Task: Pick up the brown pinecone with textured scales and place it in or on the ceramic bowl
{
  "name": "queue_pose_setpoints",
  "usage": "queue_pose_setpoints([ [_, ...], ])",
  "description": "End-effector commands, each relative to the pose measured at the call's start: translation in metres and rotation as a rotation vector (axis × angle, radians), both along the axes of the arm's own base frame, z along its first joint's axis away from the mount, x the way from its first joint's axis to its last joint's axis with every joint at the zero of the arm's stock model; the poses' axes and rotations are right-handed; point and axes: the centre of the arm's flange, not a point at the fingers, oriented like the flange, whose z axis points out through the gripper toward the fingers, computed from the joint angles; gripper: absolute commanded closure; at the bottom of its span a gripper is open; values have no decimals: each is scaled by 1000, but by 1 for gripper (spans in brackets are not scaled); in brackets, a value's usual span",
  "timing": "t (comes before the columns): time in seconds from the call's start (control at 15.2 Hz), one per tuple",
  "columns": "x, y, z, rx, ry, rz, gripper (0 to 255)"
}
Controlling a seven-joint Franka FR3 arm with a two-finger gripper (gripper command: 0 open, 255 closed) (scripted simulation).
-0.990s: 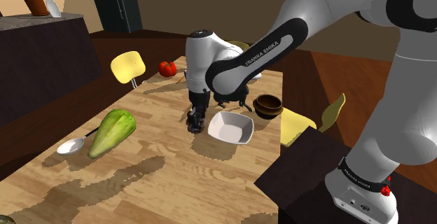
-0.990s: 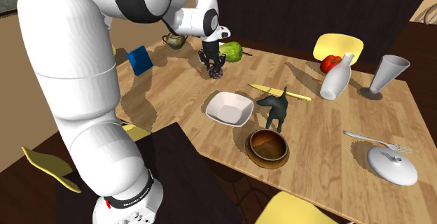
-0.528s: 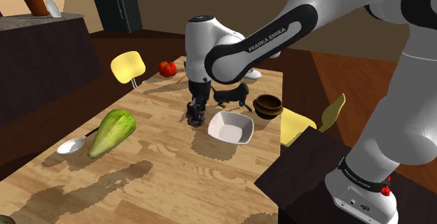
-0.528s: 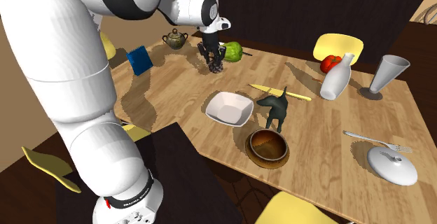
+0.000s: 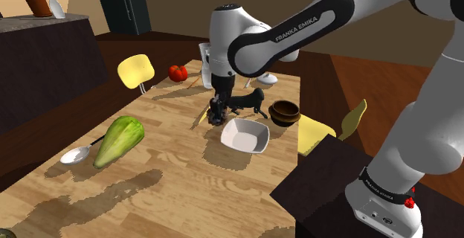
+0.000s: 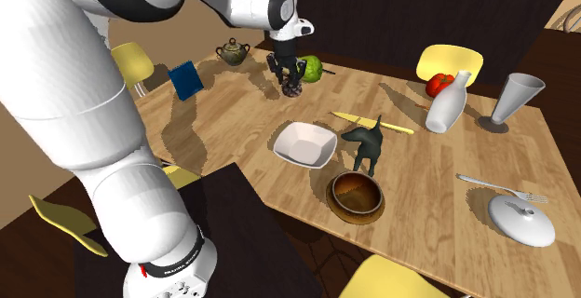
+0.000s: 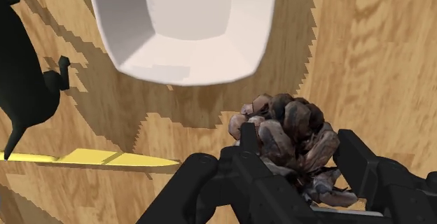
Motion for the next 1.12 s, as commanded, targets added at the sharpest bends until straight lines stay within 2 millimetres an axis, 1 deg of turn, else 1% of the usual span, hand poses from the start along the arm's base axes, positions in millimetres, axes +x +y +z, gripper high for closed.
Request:
queue_pose_setpoints([
  [0.0,-3,-25,-2,1,-1,2,255],
  [1.06,-33,-234,4,1,-1,2,255],
])
